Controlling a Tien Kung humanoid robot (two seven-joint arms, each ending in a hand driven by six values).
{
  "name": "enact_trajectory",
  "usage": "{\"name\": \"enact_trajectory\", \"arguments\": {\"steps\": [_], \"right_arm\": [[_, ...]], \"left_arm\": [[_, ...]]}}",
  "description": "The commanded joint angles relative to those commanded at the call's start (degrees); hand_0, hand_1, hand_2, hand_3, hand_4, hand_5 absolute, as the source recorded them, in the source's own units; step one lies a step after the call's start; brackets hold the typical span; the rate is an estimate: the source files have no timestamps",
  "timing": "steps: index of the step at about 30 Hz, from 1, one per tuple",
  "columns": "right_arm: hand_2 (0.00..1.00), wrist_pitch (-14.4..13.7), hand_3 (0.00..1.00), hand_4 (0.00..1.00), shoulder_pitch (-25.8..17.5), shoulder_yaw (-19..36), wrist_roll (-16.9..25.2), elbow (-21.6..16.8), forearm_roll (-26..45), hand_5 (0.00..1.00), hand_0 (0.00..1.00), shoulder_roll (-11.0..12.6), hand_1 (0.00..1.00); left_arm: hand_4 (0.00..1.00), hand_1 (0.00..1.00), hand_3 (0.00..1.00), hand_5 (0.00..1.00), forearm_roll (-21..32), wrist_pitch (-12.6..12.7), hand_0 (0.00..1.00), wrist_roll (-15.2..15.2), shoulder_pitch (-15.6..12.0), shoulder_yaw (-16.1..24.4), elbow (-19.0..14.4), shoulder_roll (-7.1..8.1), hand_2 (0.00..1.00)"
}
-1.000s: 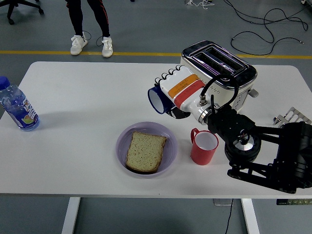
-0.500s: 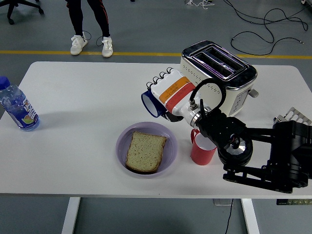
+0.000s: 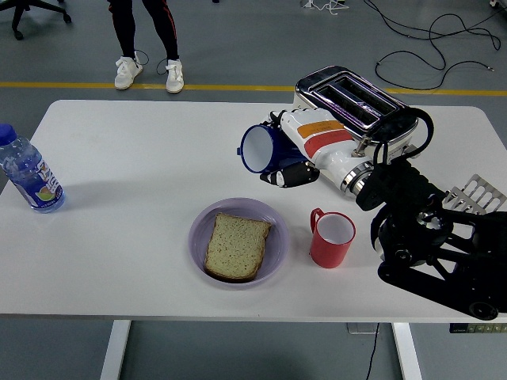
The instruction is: Pick up the cup,pour liquid into bread,place the cup on the desk
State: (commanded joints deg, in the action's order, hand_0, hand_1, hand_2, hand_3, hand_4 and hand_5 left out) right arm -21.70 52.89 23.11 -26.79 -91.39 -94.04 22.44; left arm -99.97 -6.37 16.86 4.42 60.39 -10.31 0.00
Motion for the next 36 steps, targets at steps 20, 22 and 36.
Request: {"name": "enact_trajectory", "arguments": {"steps": [20, 22, 36], "right_arm": [[0.485, -2.1, 0.541, 0.611, -25.0, 32.7, 17.8, -4.3, 43.3, 0.002, 0.302, 6.4, 0.270], [0.503, -2.9, 0.544, 0.608, -26.5, 34.3, 19.7, -3.6, 43.3, 0.002, 0.328, 6.6, 0.321], [0.519, -4.9, 0.558, 0.597, -35.3, 37.6, 26.2, 3.2, 34.0, 0.002, 0.352, 6.4, 0.352]], "left_arm": [[0.306, 0.692, 0.590, 0.877, -1.3, 0.1, 0.657, -0.2, -0.9, 0.6, 0.0, 0.00, 0.706], [0.304, 0.691, 0.590, 0.878, -1.5, 0.2, 0.657, -0.2, -0.8, 0.8, 0.0, 0.00, 0.706], [0.304, 0.691, 0.590, 0.878, -2.4, 0.2, 0.657, -0.3, -0.5, 1.8, 0.0, 0.00, 0.706]]}}
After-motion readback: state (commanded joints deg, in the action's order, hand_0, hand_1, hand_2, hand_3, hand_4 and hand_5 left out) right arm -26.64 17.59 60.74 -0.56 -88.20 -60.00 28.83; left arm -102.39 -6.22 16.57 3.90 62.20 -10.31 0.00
